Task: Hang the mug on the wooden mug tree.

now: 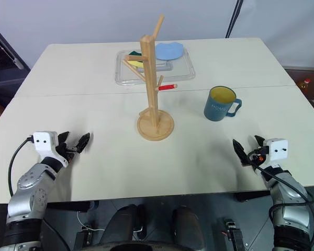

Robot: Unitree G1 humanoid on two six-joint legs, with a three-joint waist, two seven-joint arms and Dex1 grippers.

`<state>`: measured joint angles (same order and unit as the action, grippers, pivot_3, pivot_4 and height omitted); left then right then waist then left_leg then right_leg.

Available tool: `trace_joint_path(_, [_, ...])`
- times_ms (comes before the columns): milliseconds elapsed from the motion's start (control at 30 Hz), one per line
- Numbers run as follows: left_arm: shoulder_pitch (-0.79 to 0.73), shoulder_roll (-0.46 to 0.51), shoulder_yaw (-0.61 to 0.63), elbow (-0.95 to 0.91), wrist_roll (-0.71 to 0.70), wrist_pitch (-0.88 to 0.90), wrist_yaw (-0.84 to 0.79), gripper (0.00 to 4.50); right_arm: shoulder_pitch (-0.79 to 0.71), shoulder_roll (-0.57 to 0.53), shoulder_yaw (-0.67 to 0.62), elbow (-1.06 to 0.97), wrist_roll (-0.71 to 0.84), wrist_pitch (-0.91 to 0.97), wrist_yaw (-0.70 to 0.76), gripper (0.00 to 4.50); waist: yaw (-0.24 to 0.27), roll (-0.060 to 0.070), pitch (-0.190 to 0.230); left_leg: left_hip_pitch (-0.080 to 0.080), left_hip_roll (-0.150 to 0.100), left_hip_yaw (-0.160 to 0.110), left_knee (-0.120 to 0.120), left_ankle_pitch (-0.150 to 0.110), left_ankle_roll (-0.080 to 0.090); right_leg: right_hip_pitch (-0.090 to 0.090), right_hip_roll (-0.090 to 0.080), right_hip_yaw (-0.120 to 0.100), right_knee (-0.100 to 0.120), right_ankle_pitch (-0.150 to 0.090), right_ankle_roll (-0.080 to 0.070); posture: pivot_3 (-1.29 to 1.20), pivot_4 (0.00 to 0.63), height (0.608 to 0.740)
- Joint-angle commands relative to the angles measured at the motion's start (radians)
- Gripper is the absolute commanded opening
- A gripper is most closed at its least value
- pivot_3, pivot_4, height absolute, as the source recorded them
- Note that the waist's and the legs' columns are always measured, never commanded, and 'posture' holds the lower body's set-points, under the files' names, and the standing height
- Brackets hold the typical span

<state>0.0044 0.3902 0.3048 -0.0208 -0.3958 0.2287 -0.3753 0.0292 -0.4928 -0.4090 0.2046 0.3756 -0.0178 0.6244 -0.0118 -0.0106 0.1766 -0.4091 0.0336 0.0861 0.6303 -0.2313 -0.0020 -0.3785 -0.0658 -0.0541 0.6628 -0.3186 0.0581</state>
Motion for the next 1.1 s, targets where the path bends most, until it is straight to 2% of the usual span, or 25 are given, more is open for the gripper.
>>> trace_joint_path(33, [0.006,0.012,0.013,-0.036,0.004,-0.001,-0.006,4.50,-0.007,-0.016,-0.021,0.001,0.006,-0.026,0.004,4.44,0.000,0.000,0.000,0.000,0.000,0.000,0.000,0.000,0.000,0.000,0.000,0.000,0.000,0.000,0.000,0.00,0.150,0.740])
trace_joint_path(367, [0.000,0.016,-0.001,-0.050,-0.001,-0.004,-0.039,4.50,-0.001,-0.016,-0.027,-0.028,-0.011,-0.027,-0.044,4.44,0.000,0.000,0.000,0.000,0.000,0.000,0.000,0.000,0.000,0.000,0.000,0.000,0.000,0.000,0.000,0.00,0.150,0.740])
trace_joint_path(533, [0.004,0.020,-0.045,-0.156,-0.056,-0.020,-0.158,4.50,-0.036,-0.011,-0.007,-0.034,-0.026,0.005,-0.094,4.44,0.000,0.000,0.000,0.000,0.000,0.000,0.000,0.000,0.000,0.000,0.000,0.000,0.000,0.000,0.000,0.00,0.150,0.740])
trace_joint_path(633, [-0.002,0.034,-0.102,-0.291,-0.164,0.077,-0.246,4.50,-0.079,0.000,-0.011,-0.023,-0.025,0.008,-0.130,4.44,-0.001,0.000,0.000,0.000,0.000,0.000,0.000,0.000,0.000,0.000,0.000,0.000,0.000,0.000,0.000,0.00,0.150,0.740])
trace_joint_path(767, [0.000,0.104,-0.212,-0.443,-0.219,0.154,-0.366,4.50,-0.140,0.006,-0.001,0.005,-0.056,0.003,-0.190,4.44,-0.003,0.001,0.000,0.000,0.000,0.000,0.000,0.000,0.000,0.000,0.000,0.000,0.000,0.000,0.000,0.00,0.150,0.740])
trace_joint_path(933, [-0.072,0.133,-0.320,-0.543,-0.247,0.234,-0.397,4.50,-0.215,0.019,0.029,0.053,-0.076,-0.007,-0.213,4.44,-0.001,0.002,0.000,0.000,0.000,0.000,0.001,0.000,0.000,0.000,0.000,0.000,0.000,0.000,0.000,0.00,0.150,0.740])
trace_joint_path(1100, [-0.138,0.123,-0.386,-0.559,-0.217,0.248,-0.390,4.50,-0.283,0.025,0.058,0.111,-0.099,-0.026,-0.225,4.44,-0.002,0.002,0.000,0.000,-0.001,0.000,0.001,0.000,0.000,0.001,0.001,0.000,0.000,0.000,0.000,0.00,0.150,0.740])
